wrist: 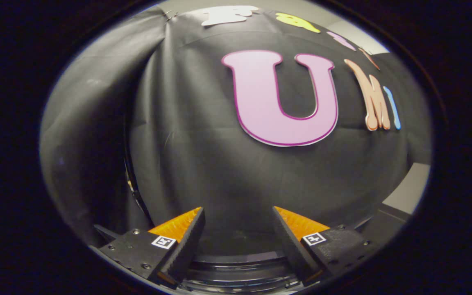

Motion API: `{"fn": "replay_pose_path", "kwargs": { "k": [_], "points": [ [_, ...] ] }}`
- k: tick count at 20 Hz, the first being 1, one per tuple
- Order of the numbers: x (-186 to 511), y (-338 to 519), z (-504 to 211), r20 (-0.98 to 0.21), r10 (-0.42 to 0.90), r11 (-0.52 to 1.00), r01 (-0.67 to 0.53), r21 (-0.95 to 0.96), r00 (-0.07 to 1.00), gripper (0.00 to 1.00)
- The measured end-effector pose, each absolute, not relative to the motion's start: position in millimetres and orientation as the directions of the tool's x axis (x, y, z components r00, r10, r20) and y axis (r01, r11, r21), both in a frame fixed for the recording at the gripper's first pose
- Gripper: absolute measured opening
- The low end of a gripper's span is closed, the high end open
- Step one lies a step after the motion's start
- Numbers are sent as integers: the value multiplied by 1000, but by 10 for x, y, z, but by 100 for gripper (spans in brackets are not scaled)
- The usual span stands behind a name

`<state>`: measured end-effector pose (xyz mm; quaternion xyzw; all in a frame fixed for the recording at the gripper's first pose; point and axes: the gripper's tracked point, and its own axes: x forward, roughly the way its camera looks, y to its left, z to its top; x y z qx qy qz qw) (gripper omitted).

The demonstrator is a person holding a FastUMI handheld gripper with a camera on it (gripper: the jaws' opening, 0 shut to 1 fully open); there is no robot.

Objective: Put the clothes into the washing machine and then close the washing machine lid.

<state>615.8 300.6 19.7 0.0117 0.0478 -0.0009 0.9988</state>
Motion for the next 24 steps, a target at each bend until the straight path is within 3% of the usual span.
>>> {"fn": "replay_pose_path", "kwargs": {
  "k": [1, 24],
  "points": [
    [6161, 2974, 169, -93, 13, 999, -18, -48, 996, 97],
    [6056, 2918, 366, -48, 20, 1000, -21, -12, 999, 98]
  ]
}}
